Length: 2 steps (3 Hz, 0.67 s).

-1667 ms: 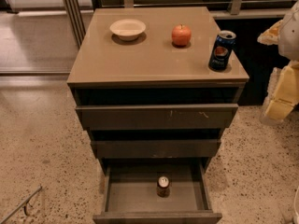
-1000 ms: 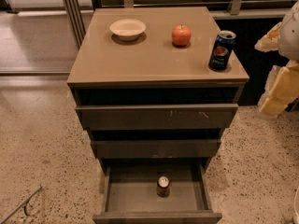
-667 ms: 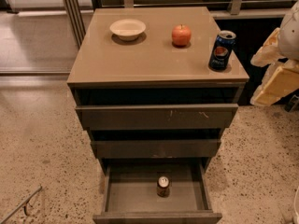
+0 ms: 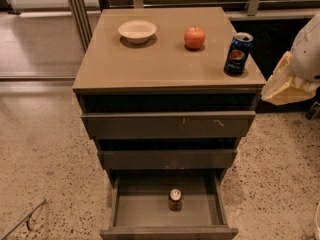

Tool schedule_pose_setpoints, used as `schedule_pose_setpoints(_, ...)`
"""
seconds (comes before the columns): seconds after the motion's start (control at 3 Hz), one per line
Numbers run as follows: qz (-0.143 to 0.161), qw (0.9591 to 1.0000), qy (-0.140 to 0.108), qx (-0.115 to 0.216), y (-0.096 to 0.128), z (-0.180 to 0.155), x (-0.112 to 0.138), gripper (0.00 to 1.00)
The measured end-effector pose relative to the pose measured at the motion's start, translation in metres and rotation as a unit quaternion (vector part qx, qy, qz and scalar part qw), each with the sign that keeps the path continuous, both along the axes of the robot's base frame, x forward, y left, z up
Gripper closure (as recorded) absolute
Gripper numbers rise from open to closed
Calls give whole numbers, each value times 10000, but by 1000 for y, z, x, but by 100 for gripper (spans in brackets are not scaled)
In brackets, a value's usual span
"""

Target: Pick orange can from bottom drawer and place on counter

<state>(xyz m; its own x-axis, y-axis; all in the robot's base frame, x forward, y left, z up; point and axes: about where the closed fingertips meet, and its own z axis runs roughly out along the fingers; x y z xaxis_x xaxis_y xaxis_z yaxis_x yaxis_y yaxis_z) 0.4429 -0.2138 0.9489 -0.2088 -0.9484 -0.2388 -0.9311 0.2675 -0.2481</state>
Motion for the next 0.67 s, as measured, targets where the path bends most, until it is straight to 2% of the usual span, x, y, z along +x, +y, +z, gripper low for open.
schedule_pose_setpoints(0.33,16,9989,170,429,11,-77,-4,100)
schedule_pose_setpoints(0.67,-32,9946,649,809,31,-188,-6,100)
